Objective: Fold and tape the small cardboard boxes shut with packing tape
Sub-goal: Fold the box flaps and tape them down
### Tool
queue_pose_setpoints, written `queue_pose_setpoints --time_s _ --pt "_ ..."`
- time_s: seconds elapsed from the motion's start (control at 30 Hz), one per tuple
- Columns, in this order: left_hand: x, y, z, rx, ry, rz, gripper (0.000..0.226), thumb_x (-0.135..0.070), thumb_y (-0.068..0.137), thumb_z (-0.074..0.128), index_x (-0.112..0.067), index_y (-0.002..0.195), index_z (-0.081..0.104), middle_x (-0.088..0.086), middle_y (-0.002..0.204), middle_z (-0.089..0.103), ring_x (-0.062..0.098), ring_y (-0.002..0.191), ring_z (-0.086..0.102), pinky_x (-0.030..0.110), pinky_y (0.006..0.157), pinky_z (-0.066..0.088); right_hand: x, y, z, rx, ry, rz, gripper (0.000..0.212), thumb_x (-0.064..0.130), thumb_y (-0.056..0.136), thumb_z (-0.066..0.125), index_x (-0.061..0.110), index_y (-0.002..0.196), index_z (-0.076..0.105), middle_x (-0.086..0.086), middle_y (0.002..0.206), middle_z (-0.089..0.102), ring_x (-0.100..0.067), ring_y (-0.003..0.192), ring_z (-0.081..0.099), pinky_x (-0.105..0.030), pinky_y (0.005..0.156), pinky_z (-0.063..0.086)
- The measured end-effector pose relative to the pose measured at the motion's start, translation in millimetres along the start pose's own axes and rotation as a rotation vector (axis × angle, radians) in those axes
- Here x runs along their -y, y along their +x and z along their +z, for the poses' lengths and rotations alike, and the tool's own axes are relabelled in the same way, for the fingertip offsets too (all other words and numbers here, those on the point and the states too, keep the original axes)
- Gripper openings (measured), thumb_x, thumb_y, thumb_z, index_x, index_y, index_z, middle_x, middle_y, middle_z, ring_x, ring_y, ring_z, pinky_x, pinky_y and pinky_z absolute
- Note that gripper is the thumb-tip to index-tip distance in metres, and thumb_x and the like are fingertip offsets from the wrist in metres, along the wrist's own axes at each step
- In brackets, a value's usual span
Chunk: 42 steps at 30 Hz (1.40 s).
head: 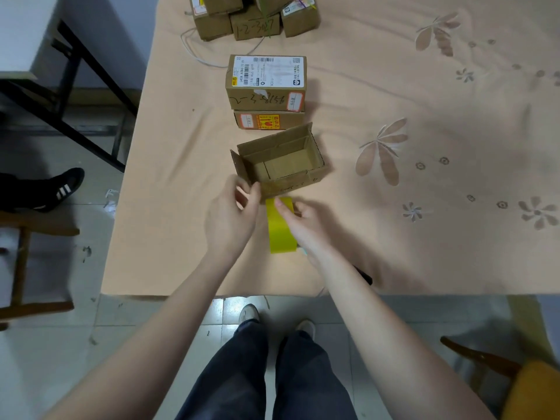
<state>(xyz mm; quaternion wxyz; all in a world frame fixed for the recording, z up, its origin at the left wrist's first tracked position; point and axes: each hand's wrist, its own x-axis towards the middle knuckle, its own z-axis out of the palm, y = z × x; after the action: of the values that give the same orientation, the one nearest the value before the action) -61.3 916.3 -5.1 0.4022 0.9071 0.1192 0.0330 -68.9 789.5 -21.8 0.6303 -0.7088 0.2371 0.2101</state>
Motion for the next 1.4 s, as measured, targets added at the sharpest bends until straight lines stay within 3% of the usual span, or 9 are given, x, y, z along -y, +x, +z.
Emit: queue_pose_setpoints --time_s 0.1,0.2,0.37,0.5,0.63,0.93,1.07,1.23,1.4 --pt "-3.7 -17.7 9.0 0.253 -0.15 -0.125 0.024 -0.048 0.092 0.05 -0.025 0.097 0.048 -0.007 0.077 0.062 0.019 0.069 0.062 0.039 0.072 0.051 -0.3 0.1 -2.6 0.0 -0.065 -0.008 0.034 0.05 0.089 0.058 0.018 0.098 0.064 -0.008 0.099 0.069 -0.028 0.097 0.066 -0.046 0.091 0.052" --pt "-12.9 -14.1 18.5 0.291 -0.323 -0.154 0.025 -0.036 0.095 0.052 -0.022 0.115 0.05 -0.01 0.098 0.057 0.017 0.079 0.055 0.043 0.081 0.051 -0.2 -1.0 -12.2 -0.005 -0.071 -0.002 0.036 0.052 0.092 0.051 0.019 0.085 0.062 -0.007 0.09 0.068 -0.028 0.092 0.066 -0.043 0.086 0.054" --pt "-12.6 -8.2 28.5 0.293 -0.425 -0.252 0.03 -0.019 0.093 0.054 -0.021 0.123 0.051 0.001 0.104 0.054 0.02 0.087 0.053 0.039 0.085 0.048 -22.7 -9.6 -53.6 -0.163 -0.383 -0.122 0.017 0.014 0.091 0.05 0.005 0.096 0.064 -0.003 0.091 0.062 -0.016 0.084 0.052 -0.002 0.06 0.035" --pt "-9.7 -6.2 28.5 0.335 -0.445 -0.288 0.033 -0.017 0.093 0.048 -0.028 0.124 0.052 0.0 0.108 0.056 0.011 0.083 0.051 0.026 0.079 0.043 -51.3 -25.4 -75.3 -0.114 -0.915 -0.083 0.031 0.016 0.082 0.057 0.012 0.112 0.056 -0.007 0.114 0.057 -0.025 0.113 0.046 -0.028 0.089 0.035" --pt "-1.8 -3.1 25.8 0.316 -0.366 -0.245 0.029 -0.022 0.095 0.045 -0.028 0.122 0.054 -0.006 0.115 0.058 0.013 0.098 0.051 0.025 0.09 0.041 -73.6 -33.0 -77.0 -0.163 -1.157 -0.173 0.034 0.016 0.086 0.054 0.006 0.118 0.049 -0.012 0.119 0.051 -0.03 0.114 0.042 -0.033 0.097 0.032" --pt "21.1 2.2 10.1 0.3 -0.188 -0.149 0.019 -0.027 0.093 0.051 -0.033 0.111 0.055 -0.015 0.104 0.057 0.02 0.095 0.054 0.028 0.086 0.041 -75.9 -23.4 -85.1 -0.191 -1.041 -0.231 0.018 0.019 0.095 0.047 0.011 0.105 0.059 -0.009 0.115 0.056 -0.028 0.113 0.048 -0.031 0.088 0.032" --pt "19.0 2.0 8.0 0.326 -0.177 -0.147 0.024 -0.026 0.093 0.049 -0.033 0.116 0.054 -0.014 0.106 0.057 0.021 0.1 0.055 0.032 0.091 0.042 -81.6 -23.1 -81.1 -0.1 -1.206 -0.23 0.042 0.038 0.086 0.061 0.01 0.115 0.05 -0.01 0.118 0.051 -0.03 0.112 0.045 -0.037 0.094 0.037" --pt "16.9 -1.0 5.5 0.392 -0.161 -0.148 0.028 -0.035 0.083 0.05 -0.041 0.111 0.052 -0.002 0.082 0.057 0.025 0.087 0.055 0.04 0.089 0.047 -81.5 -20.6 -79.6 -0.094 -1.199 -0.231 0.034 0.03 0.093 0.054 0.005 0.116 0.052 -0.014 0.117 0.056 -0.032 0.111 0.05 -0.039 0.095 0.04" --pt "13.3 -2.1 4.3 0.428 -0.189 -0.144 0.039 -0.045 0.073 0.048 -0.041 0.112 0.052 -0.002 0.099 0.061 0.026 0.099 0.056 0.045 0.095 0.046 -58.0 -23.7 -89.8 -0.153 -0.98 -0.268 0.019 0.018 0.097 0.038 0.014 0.109 0.053 -0.009 0.1 0.06 -0.034 0.089 0.058 -0.043 0.076 0.05"
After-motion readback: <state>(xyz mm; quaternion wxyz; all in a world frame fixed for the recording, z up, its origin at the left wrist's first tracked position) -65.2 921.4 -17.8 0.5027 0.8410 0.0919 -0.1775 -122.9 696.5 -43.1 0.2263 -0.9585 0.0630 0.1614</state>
